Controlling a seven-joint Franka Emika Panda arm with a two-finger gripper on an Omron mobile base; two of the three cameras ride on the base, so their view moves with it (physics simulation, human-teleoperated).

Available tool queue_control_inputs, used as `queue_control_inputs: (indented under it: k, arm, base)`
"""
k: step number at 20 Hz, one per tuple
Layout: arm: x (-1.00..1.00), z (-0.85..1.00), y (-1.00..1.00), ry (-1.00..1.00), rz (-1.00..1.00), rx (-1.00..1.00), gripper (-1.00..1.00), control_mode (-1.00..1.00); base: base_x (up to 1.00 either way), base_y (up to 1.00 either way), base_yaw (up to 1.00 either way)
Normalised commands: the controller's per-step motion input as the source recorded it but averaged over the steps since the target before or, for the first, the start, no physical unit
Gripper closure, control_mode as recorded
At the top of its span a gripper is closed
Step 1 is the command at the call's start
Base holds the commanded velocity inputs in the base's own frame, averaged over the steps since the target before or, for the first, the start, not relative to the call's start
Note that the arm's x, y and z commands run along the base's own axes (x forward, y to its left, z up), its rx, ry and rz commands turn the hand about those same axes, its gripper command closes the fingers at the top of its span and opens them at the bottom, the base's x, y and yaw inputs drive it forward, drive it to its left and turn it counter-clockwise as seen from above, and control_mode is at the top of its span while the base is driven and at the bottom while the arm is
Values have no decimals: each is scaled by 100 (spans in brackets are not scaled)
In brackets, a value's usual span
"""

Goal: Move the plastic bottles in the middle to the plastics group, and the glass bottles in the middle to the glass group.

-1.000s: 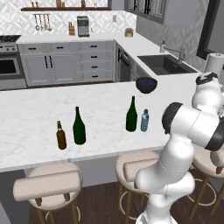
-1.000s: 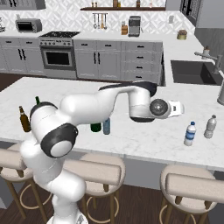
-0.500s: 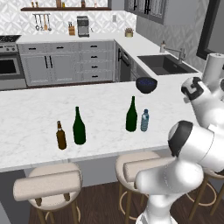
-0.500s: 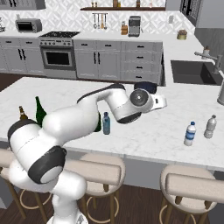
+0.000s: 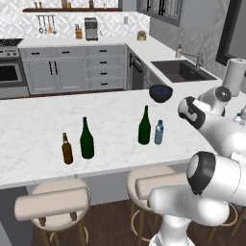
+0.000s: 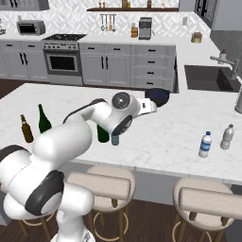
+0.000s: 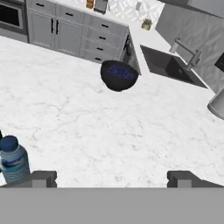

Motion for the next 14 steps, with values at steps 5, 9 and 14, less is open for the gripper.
queue_control_inputs:
  k: [5, 9, 14]
  arm:
    - [30, -28, 57, 3, -18, 3, -100, -100]
    - [20, -38, 27, 4, -8, 17, -100, -100]
    - [10, -12, 12, 1, 0, 29, -100, -100]
  base:
    - [0, 0, 0]
    - [0, 0, 0]
    - [0, 0, 0]
